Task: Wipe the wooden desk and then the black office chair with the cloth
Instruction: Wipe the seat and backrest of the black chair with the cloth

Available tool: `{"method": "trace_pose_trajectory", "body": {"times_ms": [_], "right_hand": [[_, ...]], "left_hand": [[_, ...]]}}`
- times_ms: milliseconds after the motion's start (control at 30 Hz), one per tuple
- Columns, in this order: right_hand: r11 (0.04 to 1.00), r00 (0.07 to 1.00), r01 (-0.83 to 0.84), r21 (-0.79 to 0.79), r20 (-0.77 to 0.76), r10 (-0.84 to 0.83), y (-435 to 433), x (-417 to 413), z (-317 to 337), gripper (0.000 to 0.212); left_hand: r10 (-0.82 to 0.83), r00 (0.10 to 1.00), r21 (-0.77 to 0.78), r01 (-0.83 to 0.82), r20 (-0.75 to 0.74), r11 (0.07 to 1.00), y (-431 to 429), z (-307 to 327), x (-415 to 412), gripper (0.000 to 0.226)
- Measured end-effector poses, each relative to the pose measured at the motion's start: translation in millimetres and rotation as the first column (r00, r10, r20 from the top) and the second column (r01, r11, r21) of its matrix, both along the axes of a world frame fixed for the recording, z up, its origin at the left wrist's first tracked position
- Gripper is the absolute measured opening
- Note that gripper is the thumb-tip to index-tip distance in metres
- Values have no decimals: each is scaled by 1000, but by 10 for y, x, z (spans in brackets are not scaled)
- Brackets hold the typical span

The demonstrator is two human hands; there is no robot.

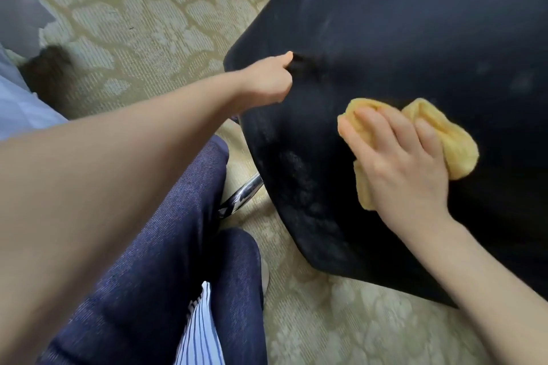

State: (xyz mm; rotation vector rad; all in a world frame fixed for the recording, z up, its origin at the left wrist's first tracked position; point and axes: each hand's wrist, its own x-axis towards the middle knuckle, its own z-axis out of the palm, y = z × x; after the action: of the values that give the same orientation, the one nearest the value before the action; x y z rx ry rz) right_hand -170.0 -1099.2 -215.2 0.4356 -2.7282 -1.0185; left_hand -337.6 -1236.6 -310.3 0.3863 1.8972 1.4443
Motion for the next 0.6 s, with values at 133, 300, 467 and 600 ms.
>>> {"method": "trace_pose_trajectory", "body": {"times_ms": [133, 300, 467, 600], "right_hand": [[979, 987, 150, 138, 39, -157, -263, -539, -278, 42], [954, 916, 177, 241, 314, -249, -299, -781, -861, 45], [930, 880, 1, 368, 441, -175, -201, -252, -1382, 50], [970, 702, -28, 241, 696, -153, 21, 600, -1476, 54]], "left_hand": [[-13, 997, 36, 16, -74, 999, -63, 126, -10, 76], [-106, 991, 82, 112, -77, 990, -22, 74, 273, 76], [-203, 979, 80, 204, -22, 976, 160, -42, 641, 85], [-179, 983, 52, 181, -36, 982, 241, -62, 703, 88]]}}
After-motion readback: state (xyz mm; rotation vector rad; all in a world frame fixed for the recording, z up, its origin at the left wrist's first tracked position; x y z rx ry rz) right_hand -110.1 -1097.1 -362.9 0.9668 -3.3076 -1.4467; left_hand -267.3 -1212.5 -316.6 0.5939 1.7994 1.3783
